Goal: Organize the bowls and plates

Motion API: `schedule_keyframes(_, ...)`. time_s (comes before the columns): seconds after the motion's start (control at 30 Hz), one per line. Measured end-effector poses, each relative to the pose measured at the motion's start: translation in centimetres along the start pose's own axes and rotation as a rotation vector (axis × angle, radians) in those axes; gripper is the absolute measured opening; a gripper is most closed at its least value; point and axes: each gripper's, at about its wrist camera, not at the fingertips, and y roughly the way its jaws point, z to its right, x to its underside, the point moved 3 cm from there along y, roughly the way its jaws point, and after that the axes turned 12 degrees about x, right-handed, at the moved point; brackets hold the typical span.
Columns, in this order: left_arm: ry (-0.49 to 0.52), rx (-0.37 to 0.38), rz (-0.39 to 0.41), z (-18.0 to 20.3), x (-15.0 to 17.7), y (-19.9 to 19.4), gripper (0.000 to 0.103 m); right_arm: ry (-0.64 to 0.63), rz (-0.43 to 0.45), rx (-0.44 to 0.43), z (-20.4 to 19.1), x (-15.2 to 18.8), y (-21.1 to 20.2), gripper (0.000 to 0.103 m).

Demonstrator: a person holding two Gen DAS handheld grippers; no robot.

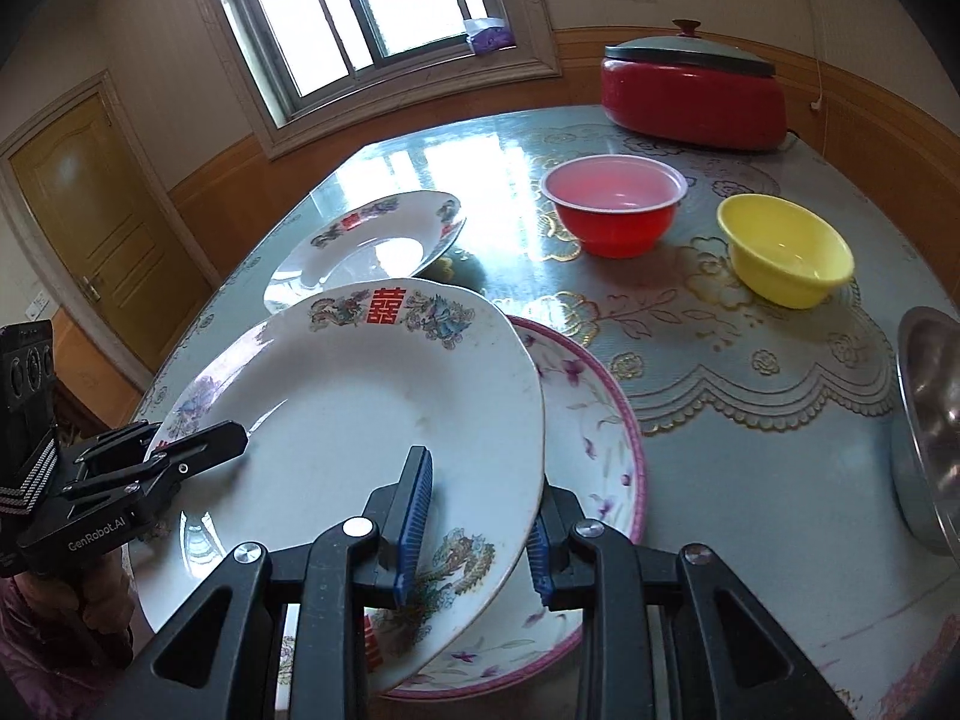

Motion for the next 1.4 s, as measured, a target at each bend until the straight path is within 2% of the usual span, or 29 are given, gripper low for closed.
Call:
schedule_keyframes(0.13, -0.001, -0.002, -0.018, 0.8, -0.1, 1.6, 0.030, -0.002, -0.021, 0.021, 1.4, 0.1, 0.6, 0.028)
schedule_keyframes(0.33, -0.019, -0.013, -0.047, 1.2, 0.1, 3.0, 0.030, 0.013, -0.061, 0.005, 2.9, 0.3, 2.0, 0.028)
schedule_keyframes(0.73, -0.027, -0.066, -0.082, 1.2, 0.2, 4.1, 0.034, -0.009, -0.063, -0.012, 3.3, 0.1, 2.8, 0.028)
schedule_keyframes(1.4, -0.026, -0.041, -0.095, 1.4, 0.5, 3.9, 0.037, -0.003, -0.068, -0.008, 3.6, 0.3, 1.7, 0.028)
